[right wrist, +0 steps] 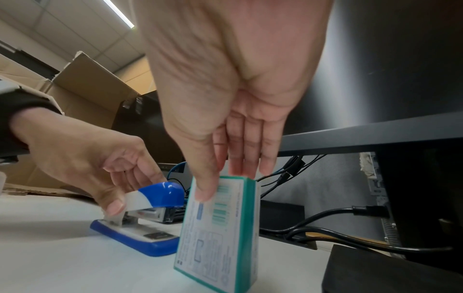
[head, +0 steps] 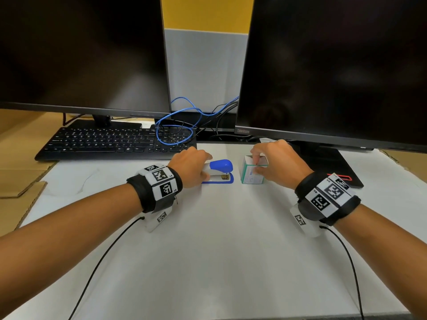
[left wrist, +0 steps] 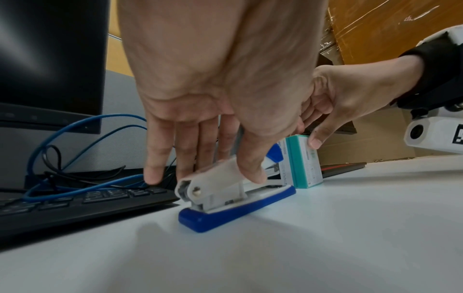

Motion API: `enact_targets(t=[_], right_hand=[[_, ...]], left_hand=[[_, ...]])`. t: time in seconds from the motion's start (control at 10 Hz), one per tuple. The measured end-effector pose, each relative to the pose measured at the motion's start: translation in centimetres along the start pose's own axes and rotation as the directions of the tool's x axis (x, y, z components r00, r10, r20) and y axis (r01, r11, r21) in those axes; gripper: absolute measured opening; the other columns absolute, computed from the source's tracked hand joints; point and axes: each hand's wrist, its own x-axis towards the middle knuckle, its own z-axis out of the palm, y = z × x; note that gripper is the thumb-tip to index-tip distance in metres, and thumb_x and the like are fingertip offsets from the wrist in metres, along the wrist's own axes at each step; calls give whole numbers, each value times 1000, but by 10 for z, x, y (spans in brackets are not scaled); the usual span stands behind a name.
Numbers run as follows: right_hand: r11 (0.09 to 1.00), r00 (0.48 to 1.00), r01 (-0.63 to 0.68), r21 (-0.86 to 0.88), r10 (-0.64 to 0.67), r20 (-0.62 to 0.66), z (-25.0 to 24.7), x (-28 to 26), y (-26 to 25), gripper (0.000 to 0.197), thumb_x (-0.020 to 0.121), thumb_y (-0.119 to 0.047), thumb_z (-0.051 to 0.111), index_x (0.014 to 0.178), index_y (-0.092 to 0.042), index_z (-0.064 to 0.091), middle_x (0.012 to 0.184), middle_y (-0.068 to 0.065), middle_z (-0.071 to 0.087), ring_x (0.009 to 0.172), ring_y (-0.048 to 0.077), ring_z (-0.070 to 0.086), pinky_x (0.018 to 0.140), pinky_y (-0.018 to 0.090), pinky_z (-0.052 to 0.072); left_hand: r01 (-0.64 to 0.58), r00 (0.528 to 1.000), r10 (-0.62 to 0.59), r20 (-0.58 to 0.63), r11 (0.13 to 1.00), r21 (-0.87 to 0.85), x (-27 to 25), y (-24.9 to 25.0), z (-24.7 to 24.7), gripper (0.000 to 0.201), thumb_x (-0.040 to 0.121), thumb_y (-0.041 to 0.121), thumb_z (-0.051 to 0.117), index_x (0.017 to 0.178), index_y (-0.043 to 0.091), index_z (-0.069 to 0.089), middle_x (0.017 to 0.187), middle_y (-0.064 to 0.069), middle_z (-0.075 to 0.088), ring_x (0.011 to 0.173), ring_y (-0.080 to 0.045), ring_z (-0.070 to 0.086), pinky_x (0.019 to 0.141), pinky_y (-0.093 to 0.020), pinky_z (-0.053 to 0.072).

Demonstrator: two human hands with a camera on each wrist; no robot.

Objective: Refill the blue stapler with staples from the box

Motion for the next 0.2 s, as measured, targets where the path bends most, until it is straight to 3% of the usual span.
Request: enact_targets(t=[0.1,0.2], right_hand=[[999,1000,4,48,-4,6,-7,-5,-3,26,83,-33,75,101,-20,60,123,8,67,109,29,65,84,33,60],[995,999,32,93,-29,-35,-13,-9,-6,42,84,-38,72,120,-19,59,128,8,65,110,29,65,83,35,59]], left_hand=[[-26,999,26,-20,1000,15,-5,-1,-8,77,85,41,68,151,23,33,143,-8,52,129,-30,51,99,-43,45],[-92,992,90,-94,996,-18,-17,5,-22,80,87,41,67,153,19,29,155,-3,38,140,-25,41,111,-46,37]])
